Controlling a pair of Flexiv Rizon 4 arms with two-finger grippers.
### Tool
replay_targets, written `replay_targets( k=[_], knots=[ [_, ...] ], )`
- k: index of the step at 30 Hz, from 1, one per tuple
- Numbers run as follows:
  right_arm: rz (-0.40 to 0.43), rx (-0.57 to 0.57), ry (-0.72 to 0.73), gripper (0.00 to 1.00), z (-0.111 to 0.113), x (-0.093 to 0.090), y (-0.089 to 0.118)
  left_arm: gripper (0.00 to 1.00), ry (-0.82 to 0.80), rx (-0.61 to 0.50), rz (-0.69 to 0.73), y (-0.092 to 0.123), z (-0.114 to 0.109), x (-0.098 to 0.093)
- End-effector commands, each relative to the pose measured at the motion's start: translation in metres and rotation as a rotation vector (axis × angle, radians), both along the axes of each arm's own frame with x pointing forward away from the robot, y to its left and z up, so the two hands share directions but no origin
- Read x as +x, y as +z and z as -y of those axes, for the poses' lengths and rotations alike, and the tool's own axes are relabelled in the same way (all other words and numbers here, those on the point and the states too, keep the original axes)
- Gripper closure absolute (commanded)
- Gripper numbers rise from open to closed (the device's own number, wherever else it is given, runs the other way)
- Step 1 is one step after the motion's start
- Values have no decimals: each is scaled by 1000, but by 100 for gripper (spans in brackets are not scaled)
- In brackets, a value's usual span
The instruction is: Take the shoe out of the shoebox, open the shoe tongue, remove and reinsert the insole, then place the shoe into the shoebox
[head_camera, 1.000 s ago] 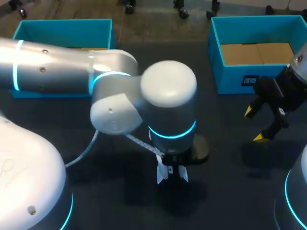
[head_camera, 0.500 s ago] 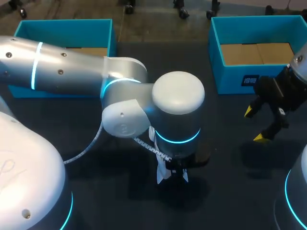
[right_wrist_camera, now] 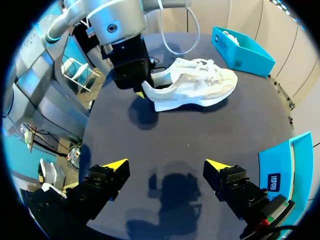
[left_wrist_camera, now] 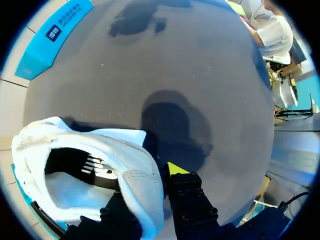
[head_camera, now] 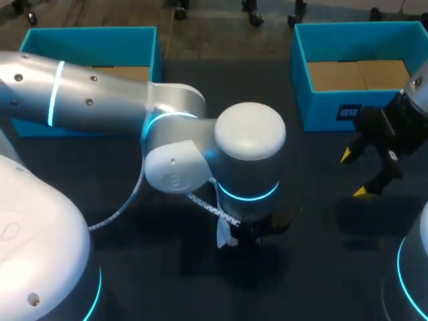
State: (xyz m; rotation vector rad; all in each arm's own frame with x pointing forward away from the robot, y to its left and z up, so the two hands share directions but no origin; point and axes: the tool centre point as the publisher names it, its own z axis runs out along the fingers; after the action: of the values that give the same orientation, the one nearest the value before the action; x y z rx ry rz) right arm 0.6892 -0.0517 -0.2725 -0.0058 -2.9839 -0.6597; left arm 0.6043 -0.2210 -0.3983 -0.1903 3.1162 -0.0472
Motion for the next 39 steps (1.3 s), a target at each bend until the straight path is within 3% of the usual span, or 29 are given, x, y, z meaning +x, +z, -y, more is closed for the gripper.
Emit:
replay_targets(
  k=[1, 8, 16, 22, 33, 39],
  knots=[
    [0, -3, -1, 0, -1, 0, -1, 100, -7, -2, -7, -3, 2, 0],
    [0, -3, -1, 0, -1, 0, -1, 100, -47, -26, -36, 21, -2, 10],
    [0, -3, -1, 0, -1, 0, -1, 100, -80, -40, -34, 84, -21, 35],
    [0, -3, -1, 0, -1, 0, -1, 100, -115, -54, -31, 136, -47, 67],
    [0, -3, -1, 0, -1, 0, -1, 100, -169, -18, -37, 213, -88, 143],
    [0, -3, -1, 0, -1, 0, -1, 100, -169, -18, -37, 213, -88, 143]
  ],
)
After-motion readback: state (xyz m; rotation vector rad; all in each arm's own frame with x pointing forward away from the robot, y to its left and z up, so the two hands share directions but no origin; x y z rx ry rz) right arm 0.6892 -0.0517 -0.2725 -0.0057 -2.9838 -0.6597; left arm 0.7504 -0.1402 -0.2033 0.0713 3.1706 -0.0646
